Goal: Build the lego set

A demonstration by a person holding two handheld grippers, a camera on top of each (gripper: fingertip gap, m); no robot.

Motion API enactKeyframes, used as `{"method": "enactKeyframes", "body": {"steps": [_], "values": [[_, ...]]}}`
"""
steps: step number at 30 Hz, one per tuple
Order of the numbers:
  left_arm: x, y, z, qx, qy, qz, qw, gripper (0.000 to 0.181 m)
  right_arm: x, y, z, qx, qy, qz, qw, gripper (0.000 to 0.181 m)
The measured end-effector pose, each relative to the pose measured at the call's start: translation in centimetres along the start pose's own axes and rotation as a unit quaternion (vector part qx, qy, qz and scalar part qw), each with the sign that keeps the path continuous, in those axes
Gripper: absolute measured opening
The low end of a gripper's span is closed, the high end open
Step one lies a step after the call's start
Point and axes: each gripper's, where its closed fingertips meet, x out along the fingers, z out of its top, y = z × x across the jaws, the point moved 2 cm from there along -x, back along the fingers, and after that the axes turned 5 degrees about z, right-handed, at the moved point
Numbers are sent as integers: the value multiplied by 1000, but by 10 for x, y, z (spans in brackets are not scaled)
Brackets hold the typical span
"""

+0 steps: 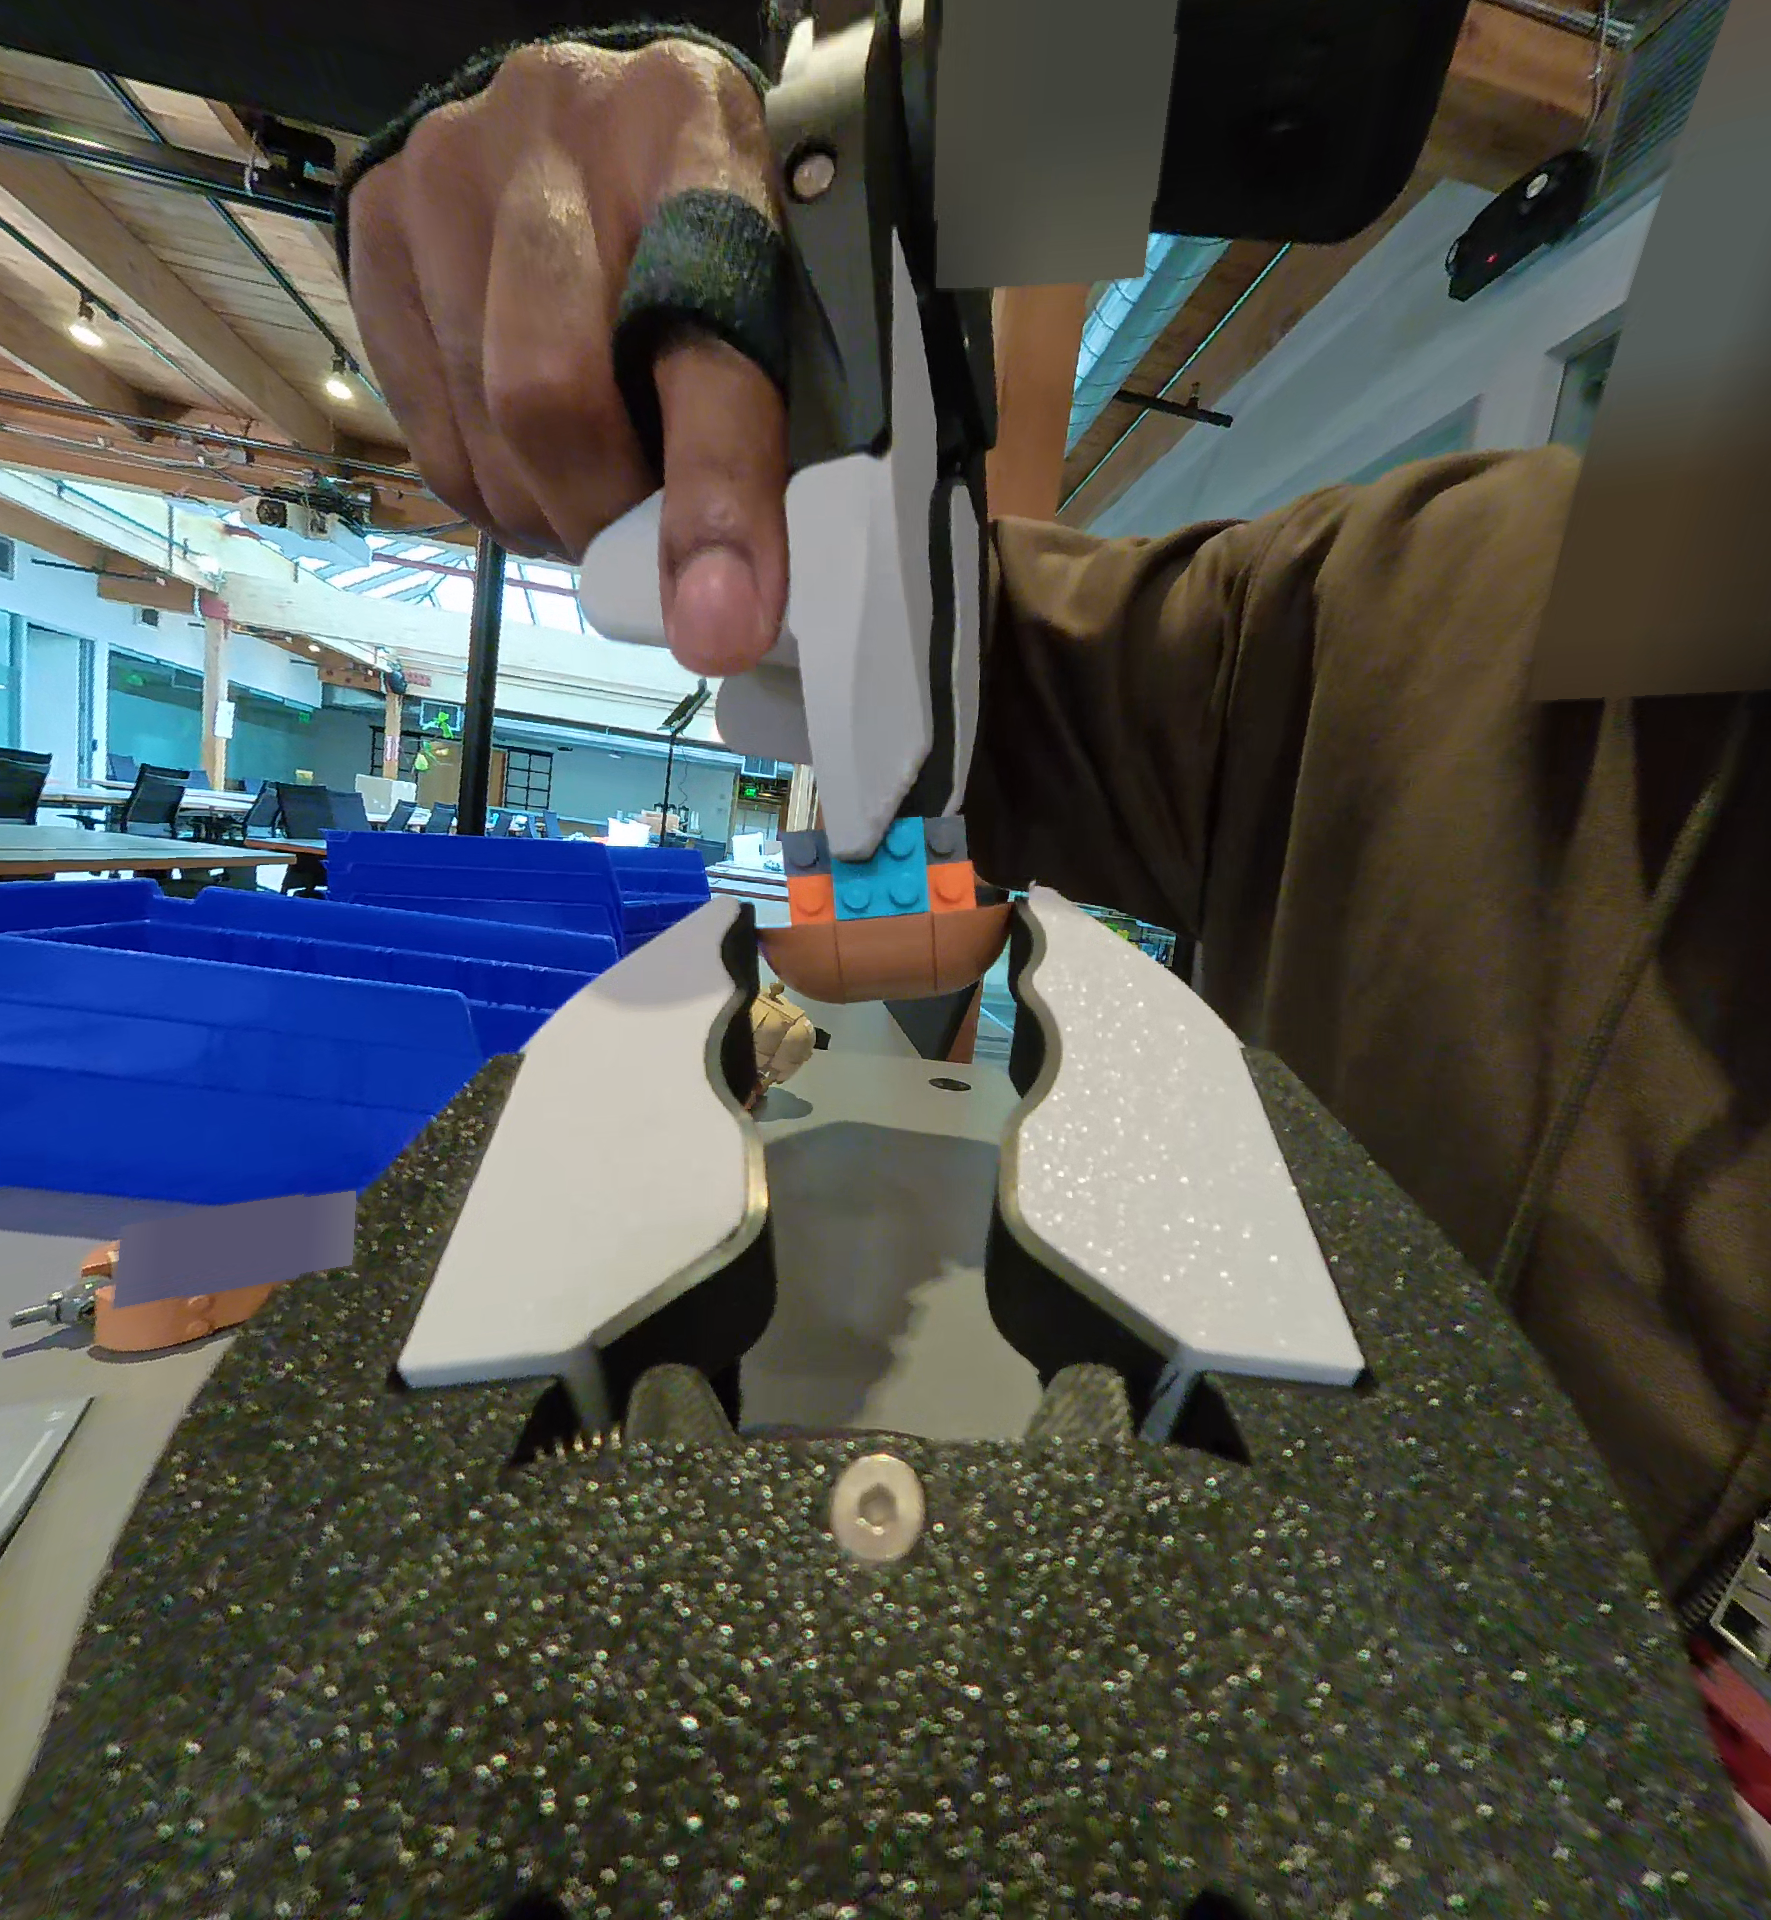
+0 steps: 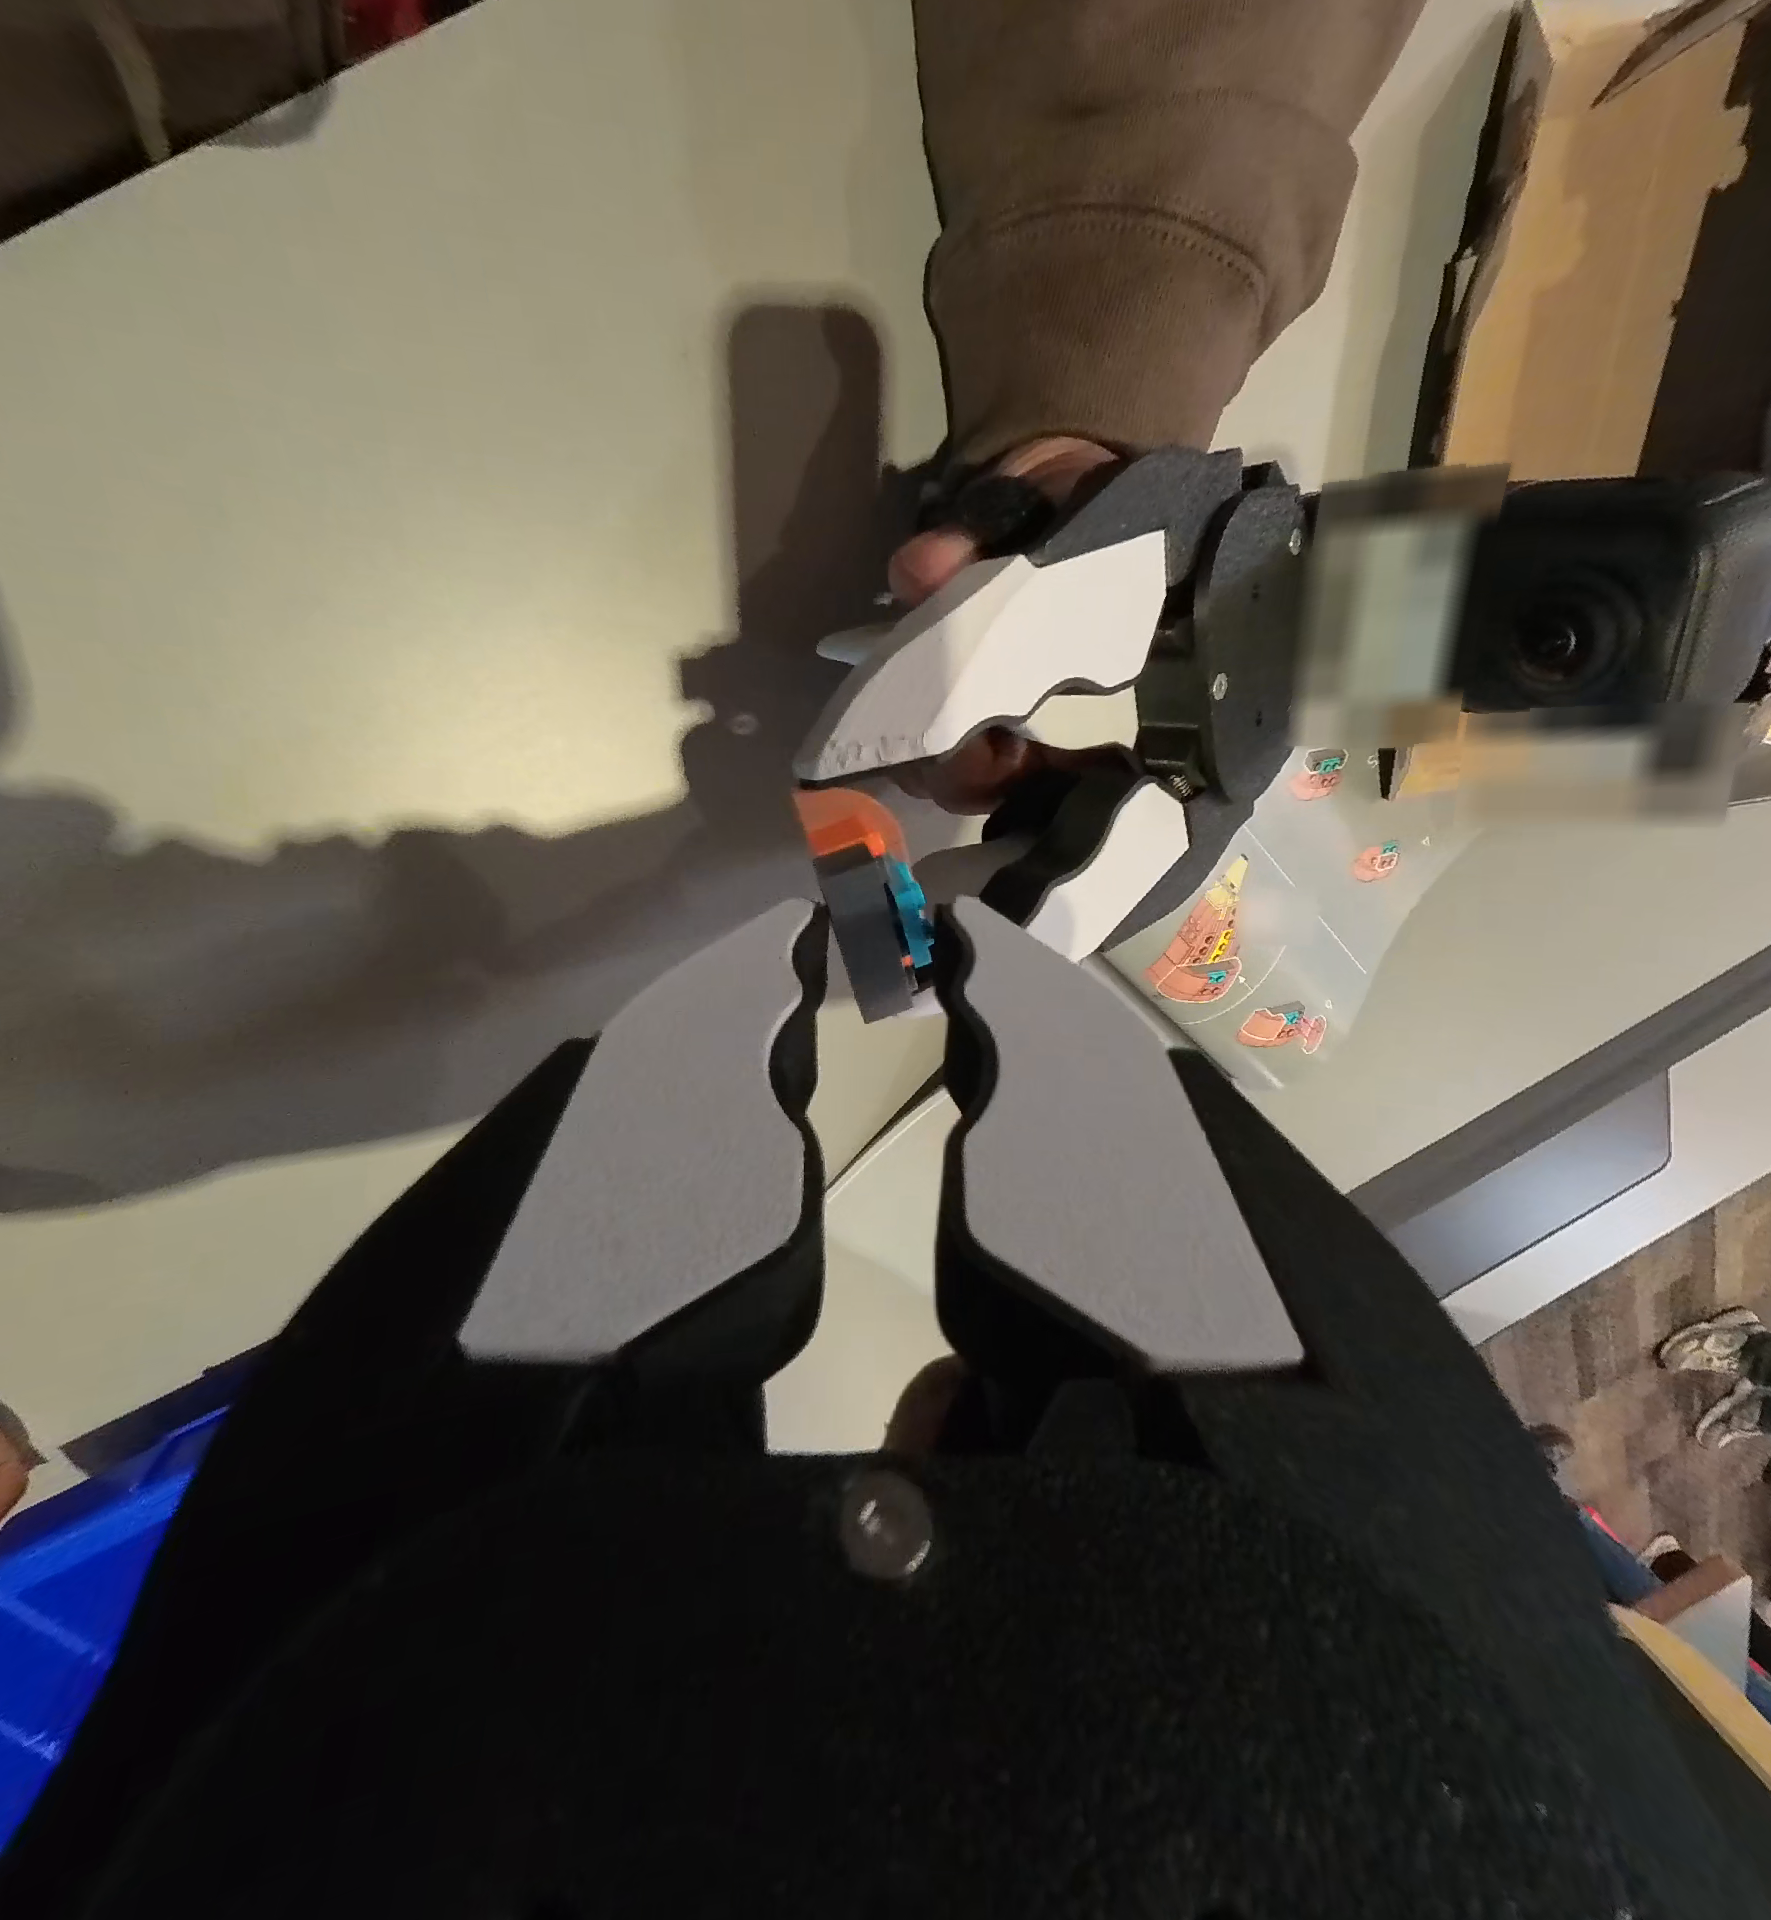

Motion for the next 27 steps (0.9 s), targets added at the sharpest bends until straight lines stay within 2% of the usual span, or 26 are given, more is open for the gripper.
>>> {"method": "enactKeyframes", "body": {"steps": [22,27], "values": [[2,-5,-8,-26,28,-29,999,46,6,9,1,-20,-8,18,1000,17],[1,-5,-9,-25,29,-29,999,41,9,10,-2,-13,-1,20,1000,17]]}}
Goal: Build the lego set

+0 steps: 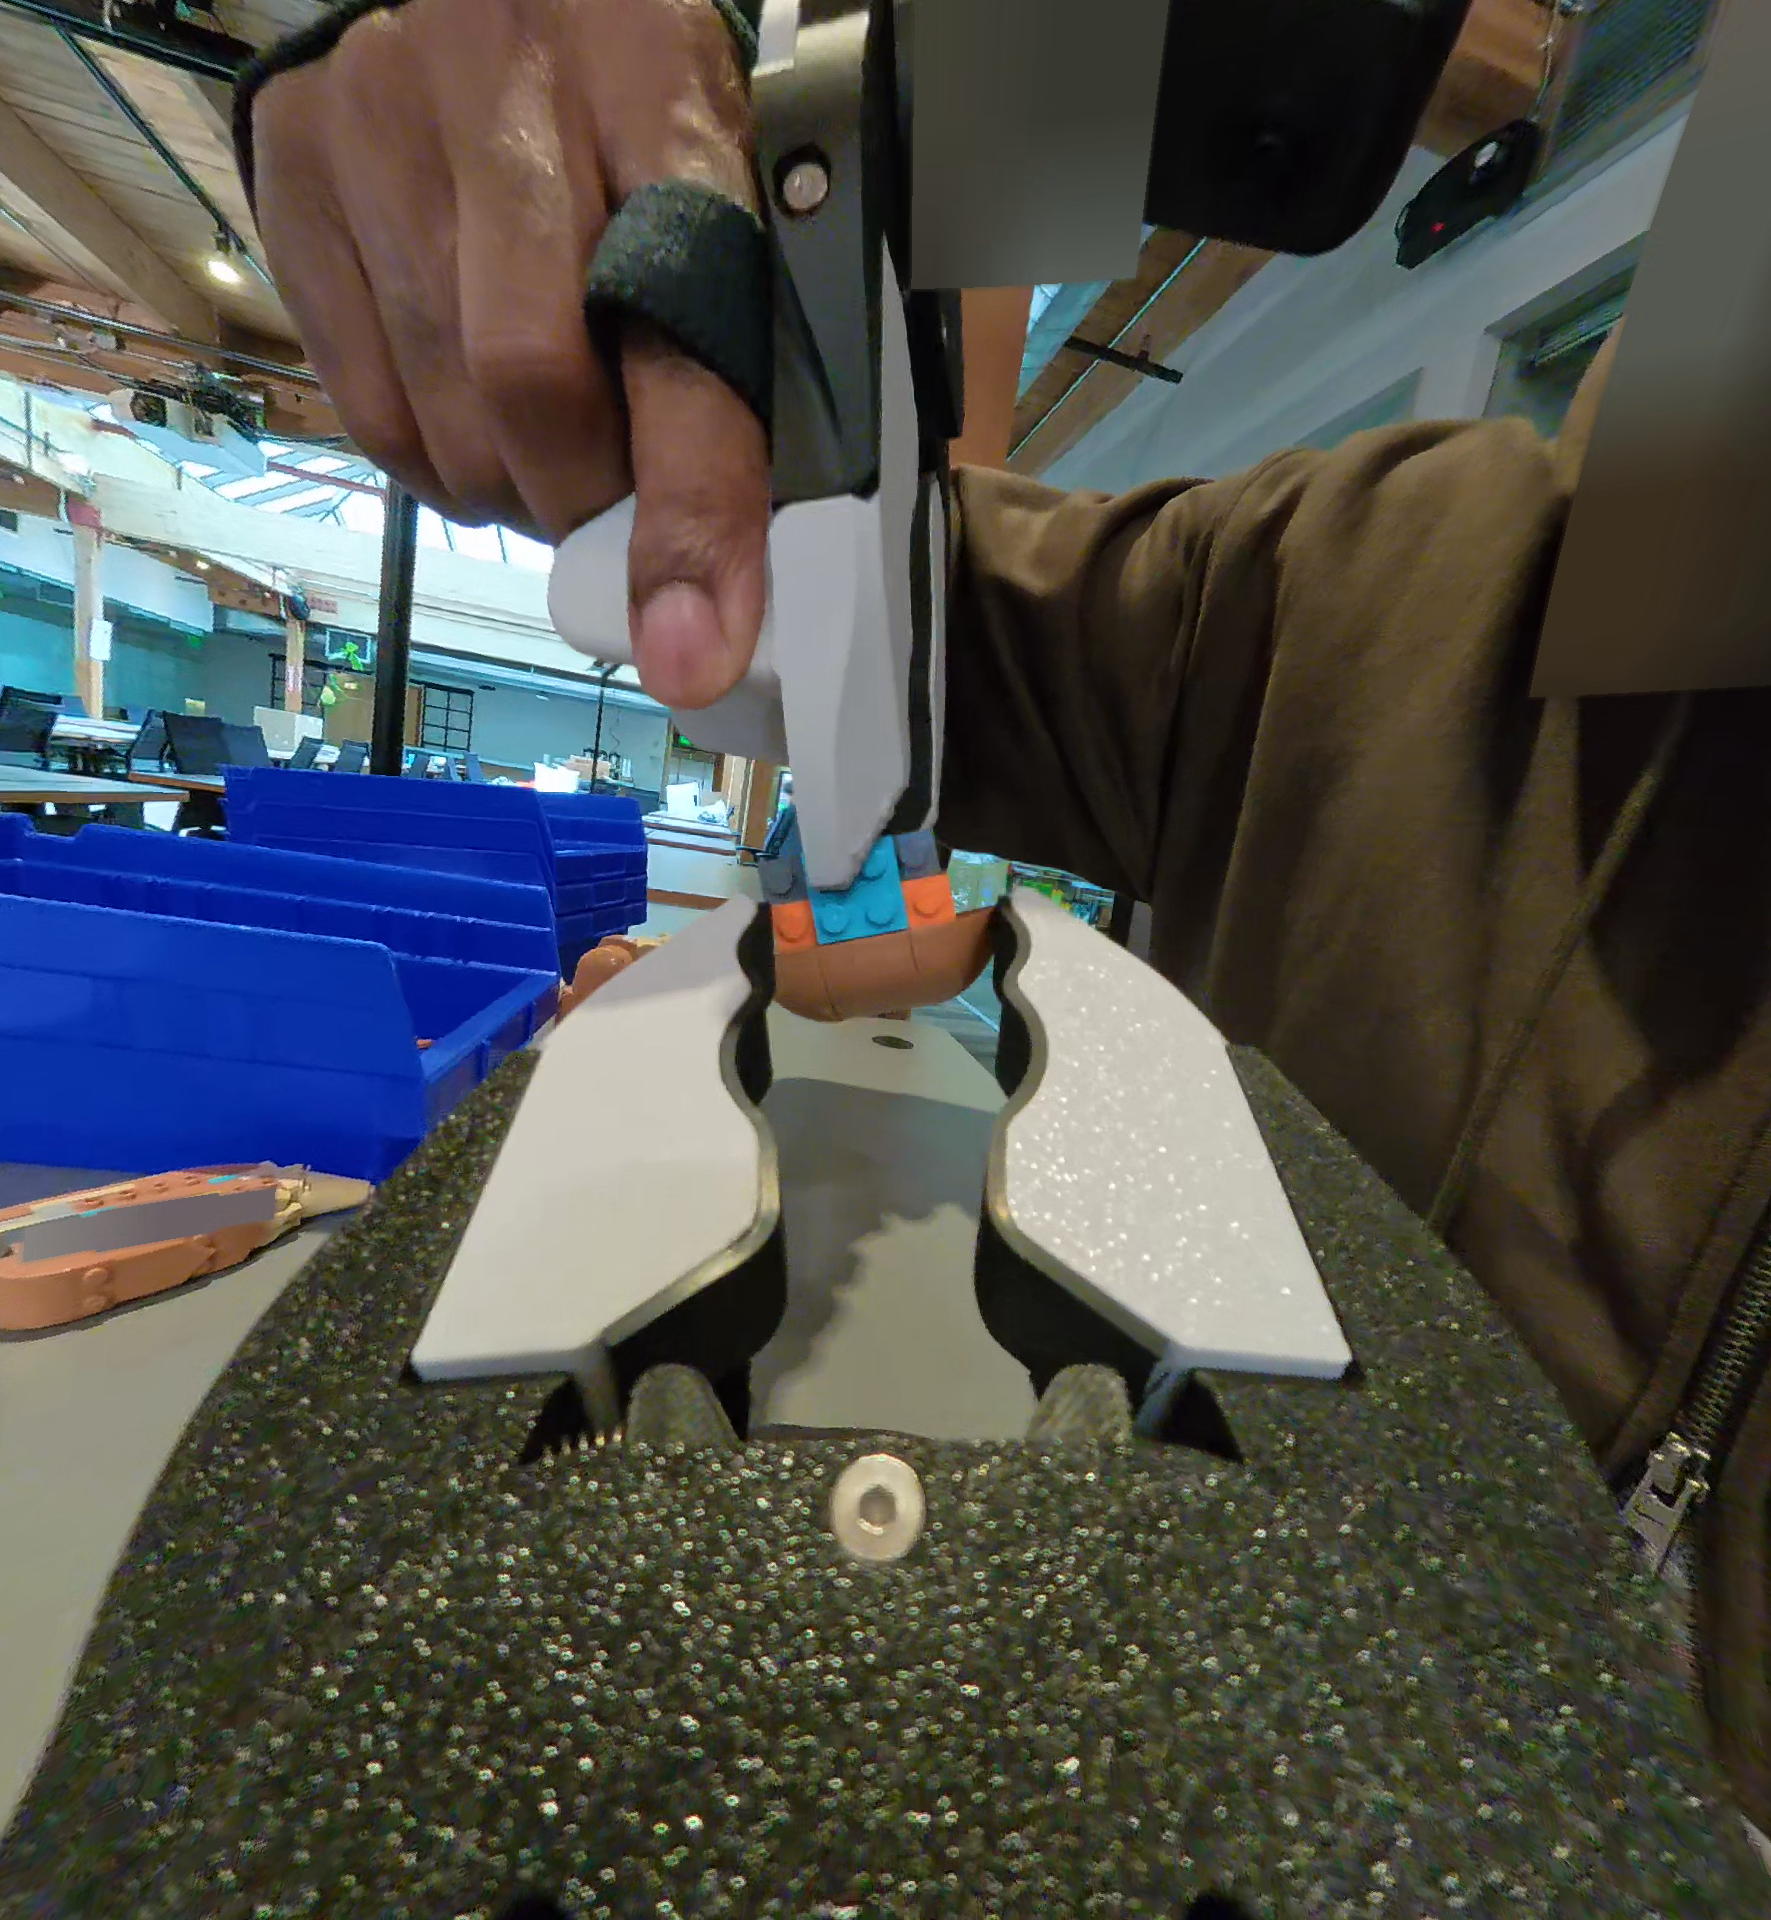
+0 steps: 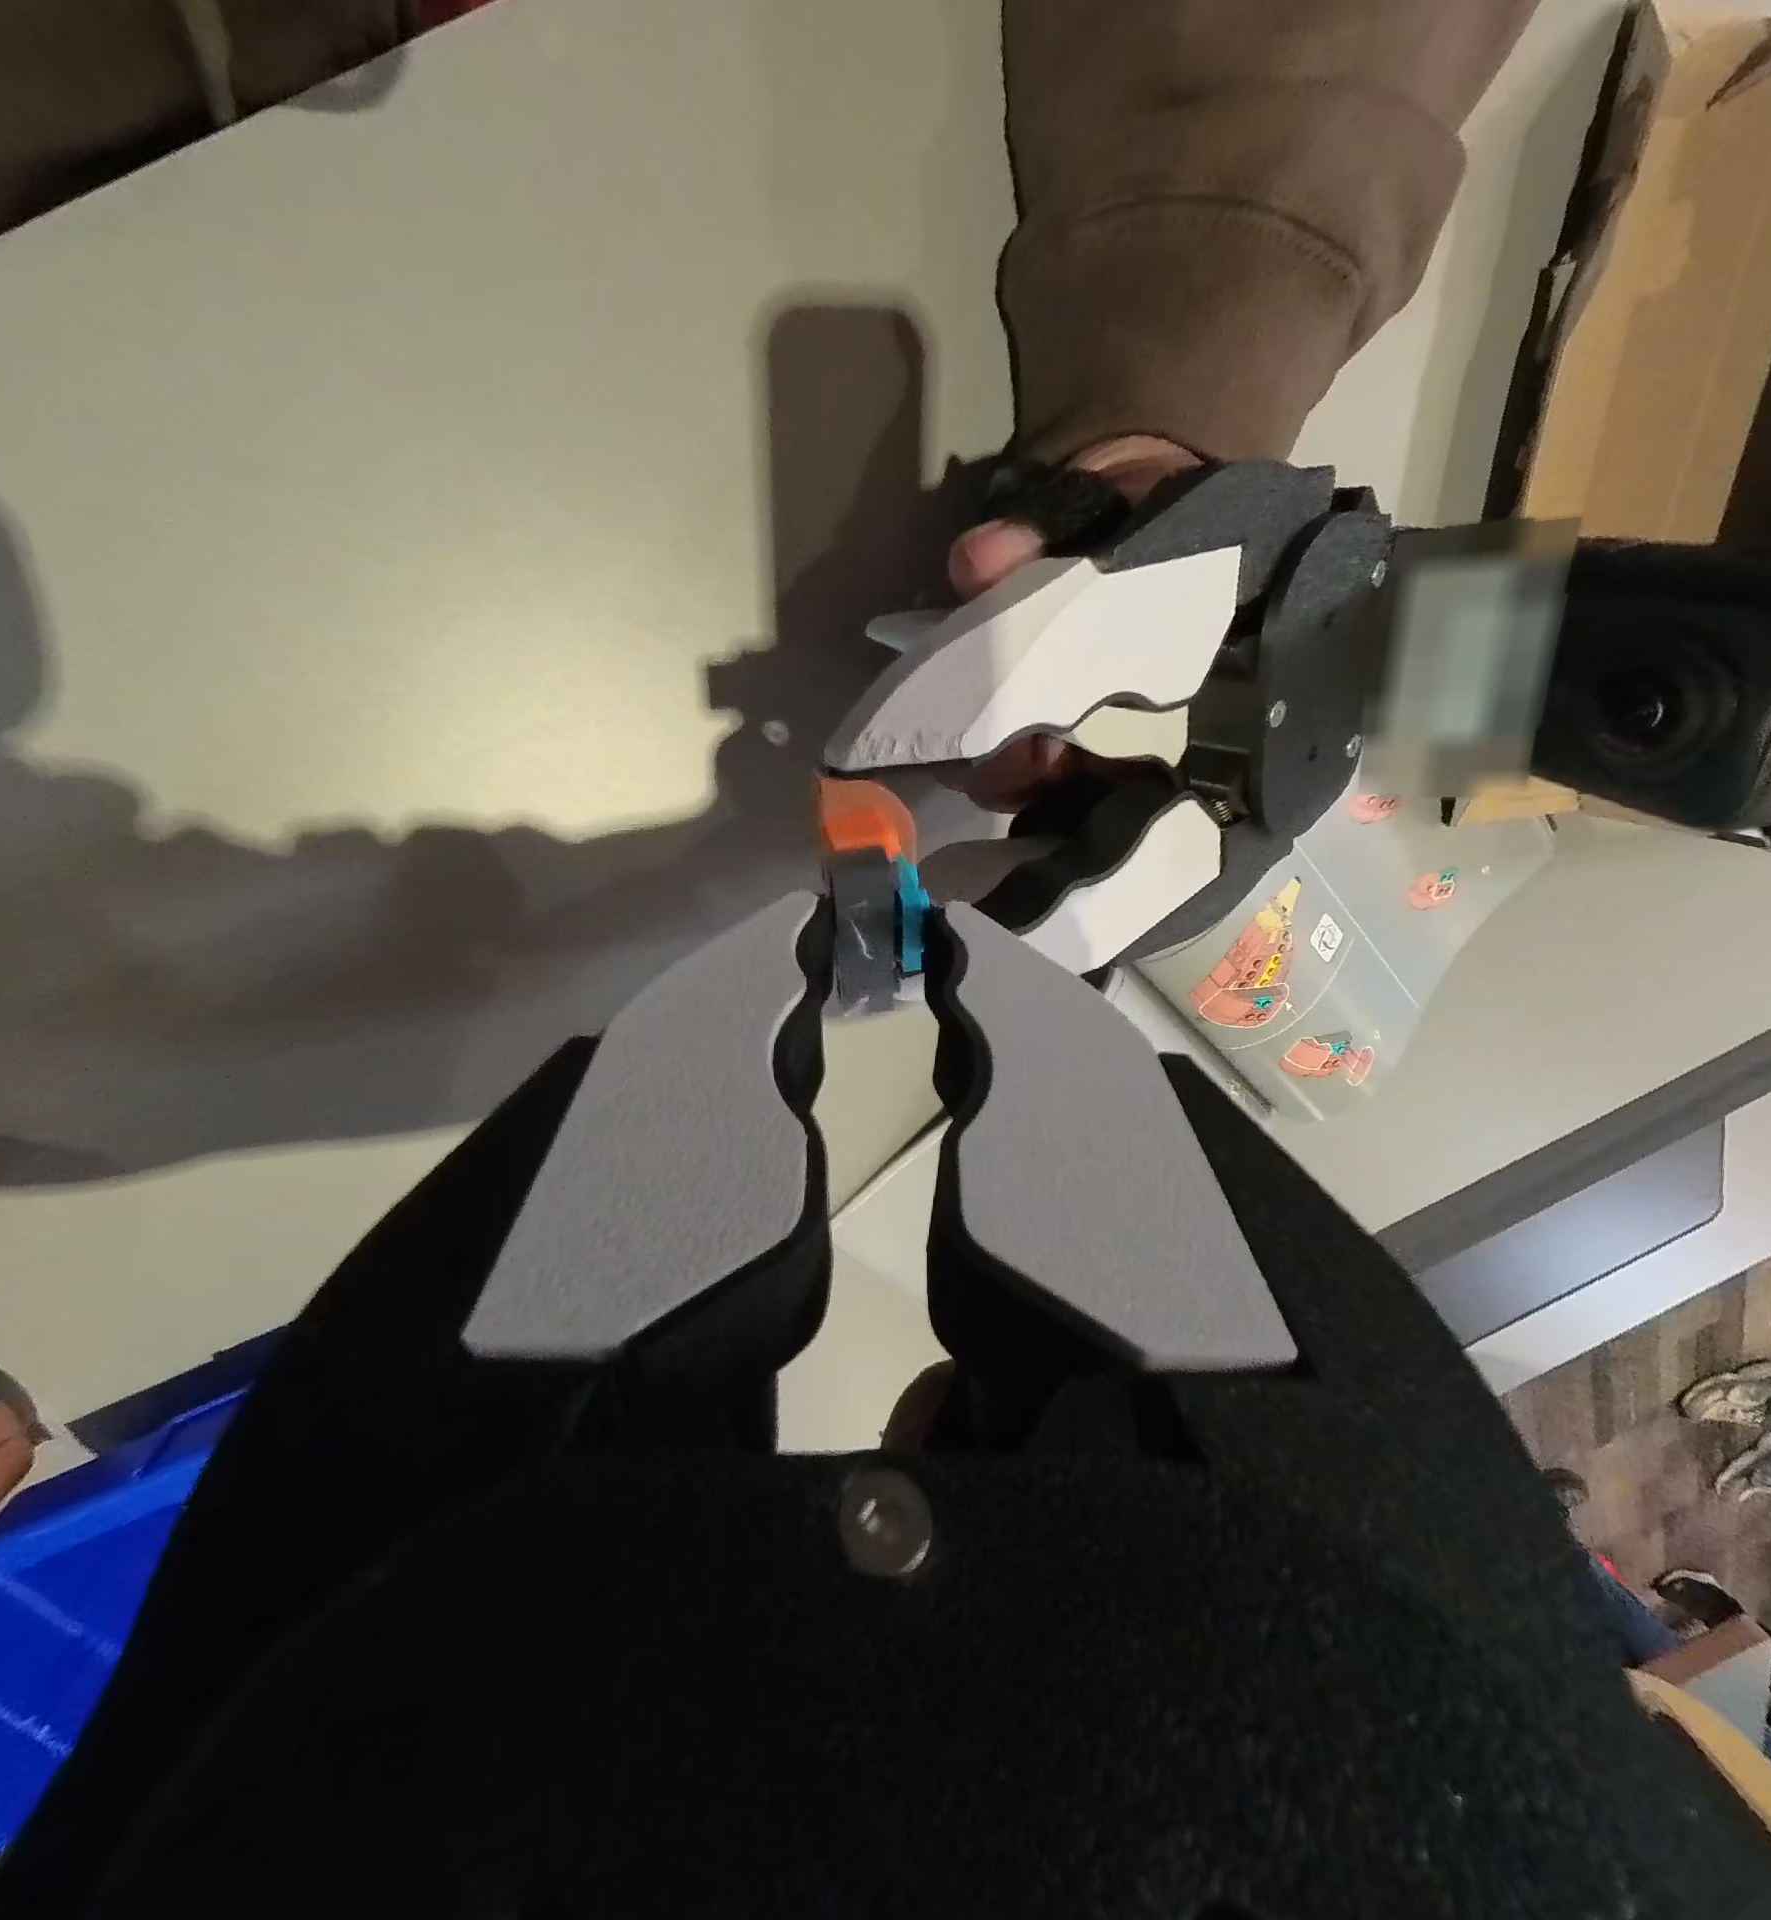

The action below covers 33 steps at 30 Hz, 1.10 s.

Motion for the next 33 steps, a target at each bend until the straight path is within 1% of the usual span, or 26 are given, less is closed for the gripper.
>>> {"method": "enactKeyframes", "body": {"steps": [11,15,19,23,27,33], "values": [[-2,4,6,-13,-22,11,1000,41,-3,-3,-5,10,9,-49,999,16],[-5,10,12,-34,-46,24,998,40,0,-2,-7,12,13,-64,998,16],[-7,12,12,-40,-30,22,999,41,-5,-5,-11,25,15,-95,995,16],[-9,15,14,-72,-24,19,997,45,-10,-8,-15,50,-3,-131,990,16],[-8,15,15,-89,-16,14,996,56,-8,-8,-18,56,5,-153,987,17],[-5,17,11,-106,-19,21,994,61,-16,-10,-18,58,14,-171,983,17]]}}
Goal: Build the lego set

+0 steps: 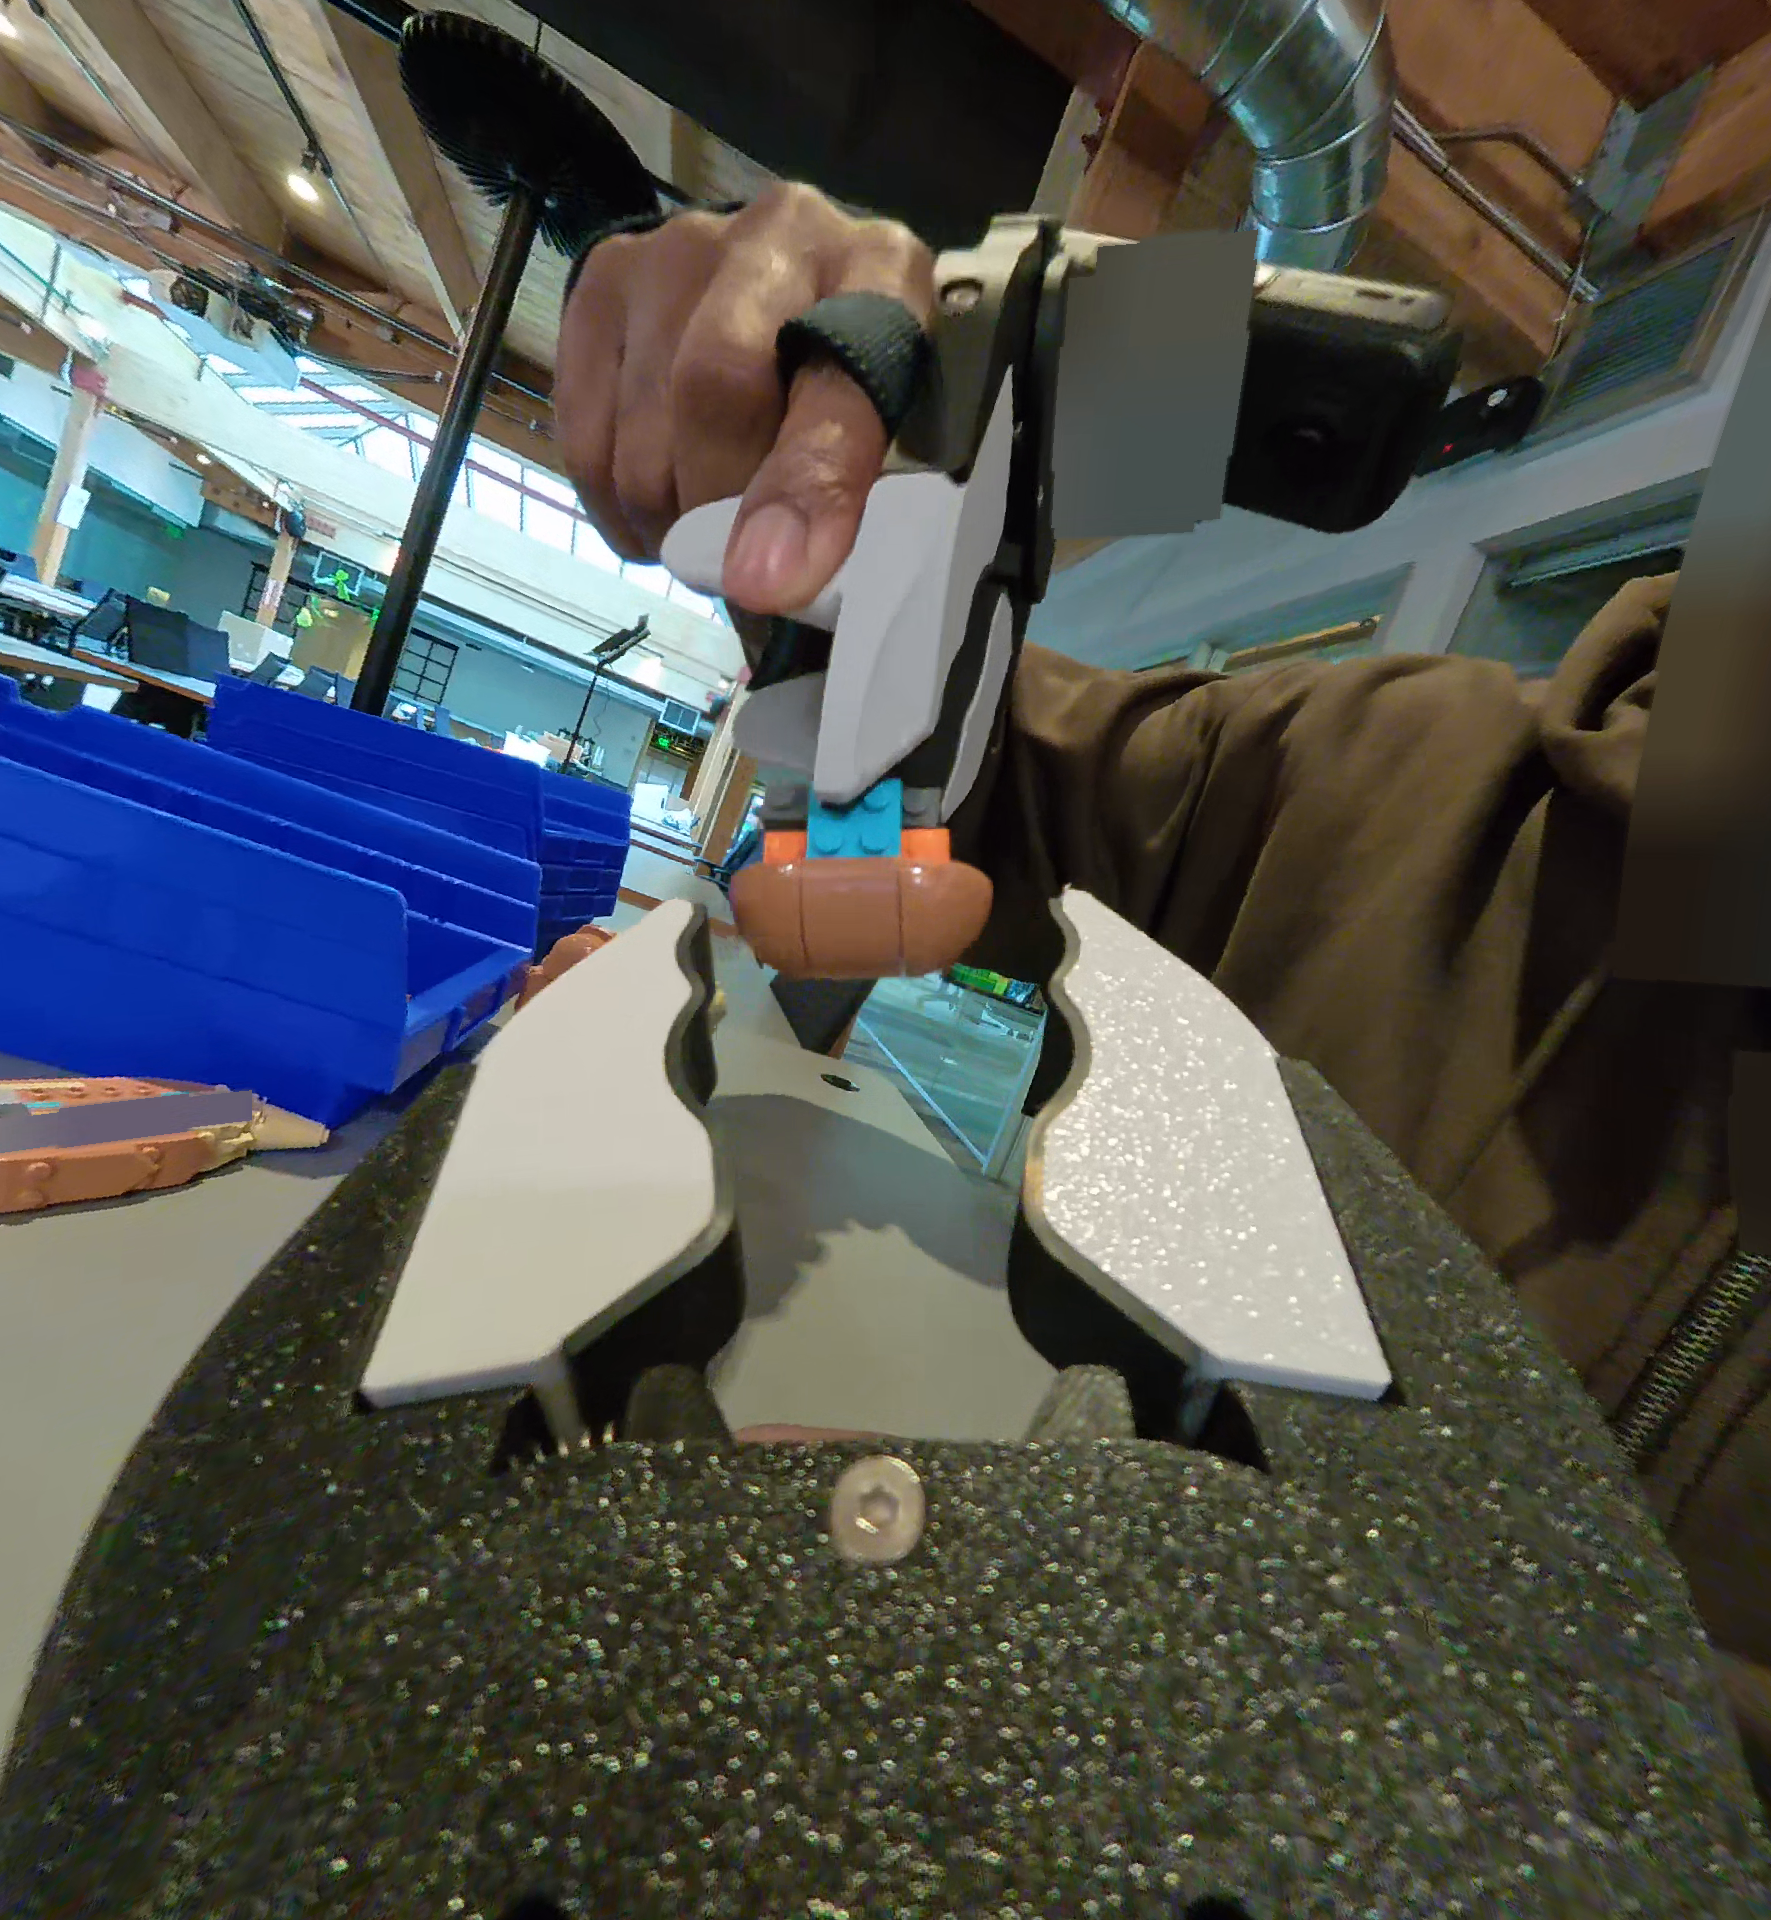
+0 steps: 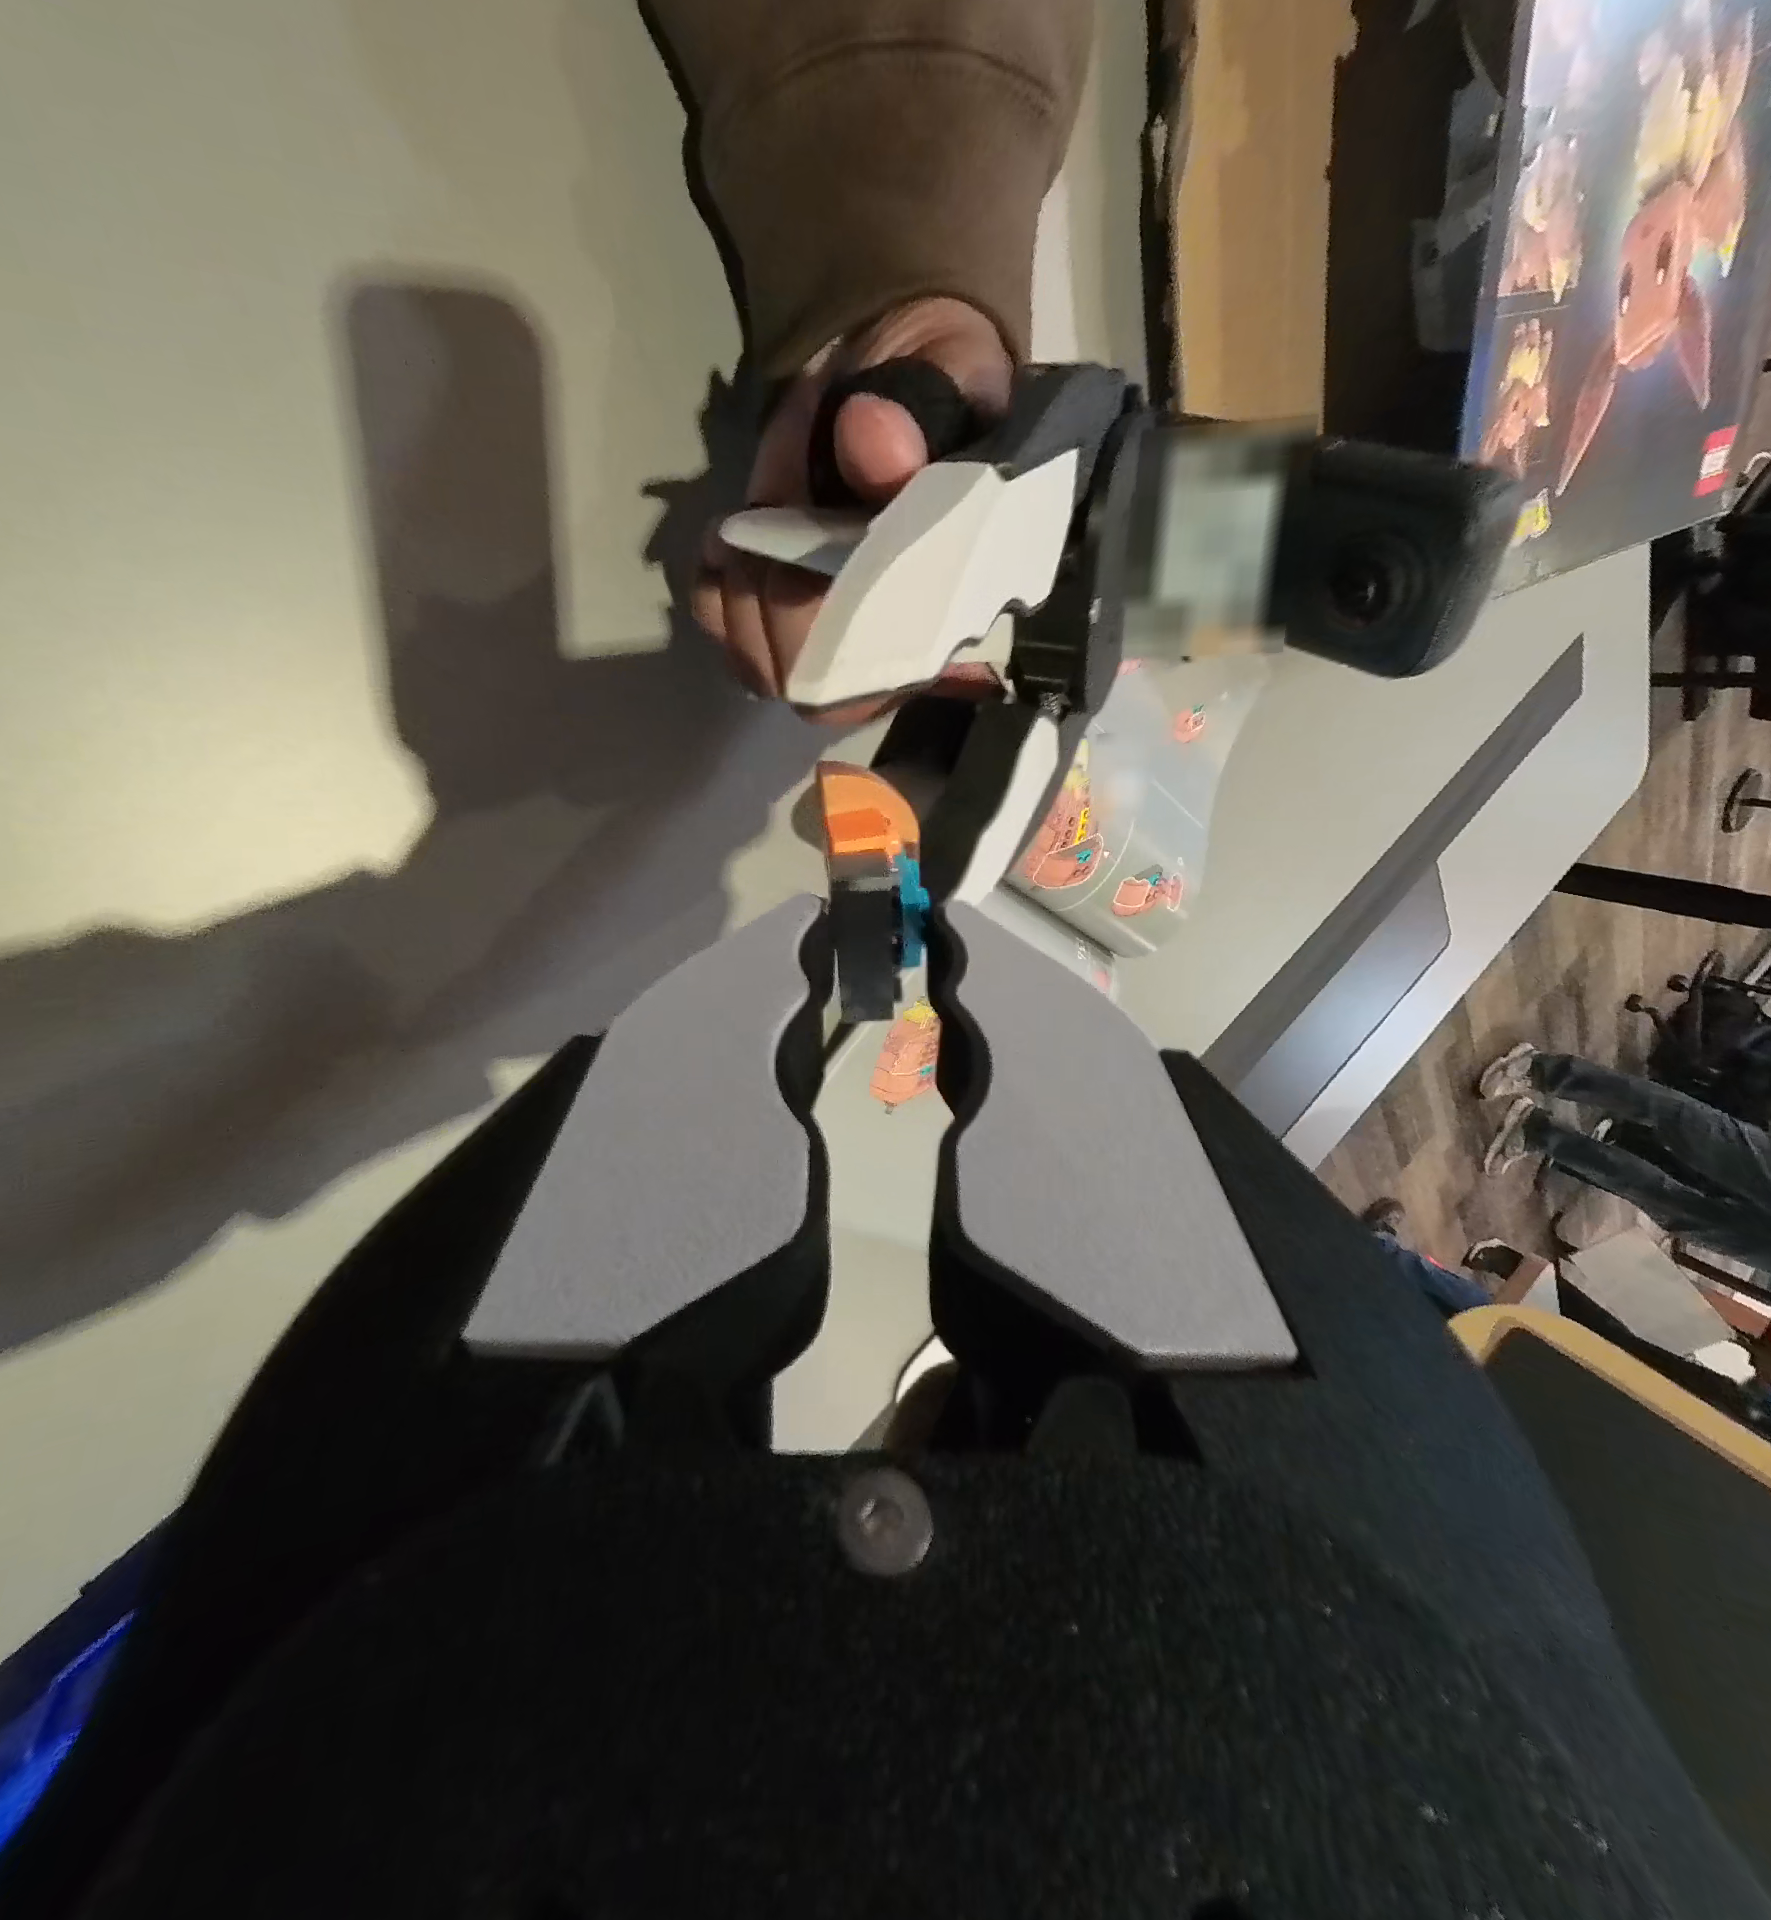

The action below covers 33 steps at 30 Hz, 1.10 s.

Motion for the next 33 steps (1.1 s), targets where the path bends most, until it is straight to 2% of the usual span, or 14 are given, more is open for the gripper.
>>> {"method": "enactKeyframes", "body": {"steps": [12,33], "values": [[6,-9,-3,1,-19,-14,1000,51,3,0,13,-7,-4,29,1000,17],[6,-26,-7,9,-18,-77,997,50,5,4,27,-28,3,71,997,26]]}}
